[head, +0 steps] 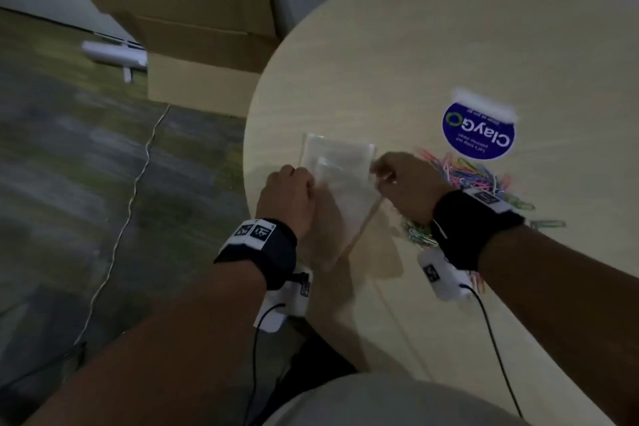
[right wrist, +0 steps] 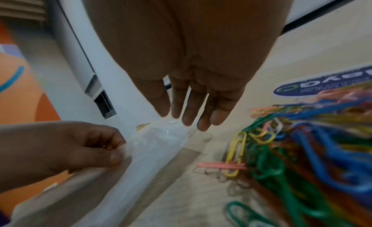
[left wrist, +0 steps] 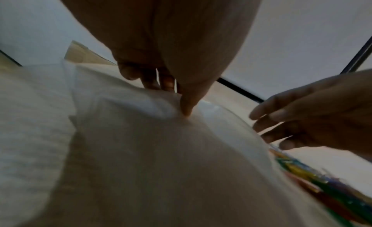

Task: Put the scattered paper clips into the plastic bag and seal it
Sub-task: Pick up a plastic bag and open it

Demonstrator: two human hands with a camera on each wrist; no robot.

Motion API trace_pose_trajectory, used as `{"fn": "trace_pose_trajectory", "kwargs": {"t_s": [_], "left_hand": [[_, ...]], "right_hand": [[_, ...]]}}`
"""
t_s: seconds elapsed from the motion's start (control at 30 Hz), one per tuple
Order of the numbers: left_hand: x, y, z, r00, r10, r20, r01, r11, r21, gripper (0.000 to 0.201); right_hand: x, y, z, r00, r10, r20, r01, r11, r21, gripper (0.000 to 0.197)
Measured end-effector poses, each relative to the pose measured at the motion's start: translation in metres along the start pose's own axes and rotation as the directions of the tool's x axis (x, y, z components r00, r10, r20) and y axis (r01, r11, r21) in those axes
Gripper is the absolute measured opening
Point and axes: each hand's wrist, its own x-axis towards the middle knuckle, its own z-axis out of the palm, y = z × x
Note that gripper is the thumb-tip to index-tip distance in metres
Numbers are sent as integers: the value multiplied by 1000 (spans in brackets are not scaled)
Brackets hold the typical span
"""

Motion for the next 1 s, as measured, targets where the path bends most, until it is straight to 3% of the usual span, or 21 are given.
{"fn": "trace_pose_trajectory", "kwargs": {"t_s": [0.1,0.17,0.27,0.37,0.43,0.53,0.6,0.63,0.73,0.83,0.9,1.0], "left_hand": [[-2,-7,0,999,26,-31,-33,967,-254,9],[-8,-6,-5,1000,7,-19,-14,907,-422,8],[-12,2,-14,1000,-11,-24,-4,845,-534,8],[-14,12,-18,1000,-4,12,11,827,-562,3],[-14,19,-17,999,36,1,-32,883,-469,3],[-16,39,-17,985,92,-148,-121,973,-195,7],[-22,63,-19,964,103,-247,-164,956,-242,19],[-25,78,-21,968,97,-232,-171,932,-321,27],[-27,109,-22,999,40,-8,-40,909,-414,45],[-26,111,-19,994,2,106,40,920,-391,29],[-28,107,-19,993,-33,110,76,906,-417,24],[-32,107,-22,999,-45,-1,41,919,-393,17]], "right_hand": [[6,-9,1,995,98,20,-100,982,158,26],[2,-12,-1,992,87,87,-103,974,203,22],[-5,-11,-6,996,42,83,-64,960,273,16],[-17,-5,-9,987,73,144,-135,864,485,15],[-24,3,-12,991,106,88,-135,877,462,11],[-36,16,-16,983,158,-92,-118,933,341,13],[-43,20,-17,972,185,-142,-124,926,355,12],[-46,20,-16,969,197,-148,-130,919,373,11],[-53,21,-16,969,202,-145,-122,895,430,7],[-57,27,-16,959,261,-107,-167,831,530,8],[-60,35,-14,950,289,-118,-189,832,521,6],[-64,41,-13,945,294,-142,-191,850,491,4]]}}
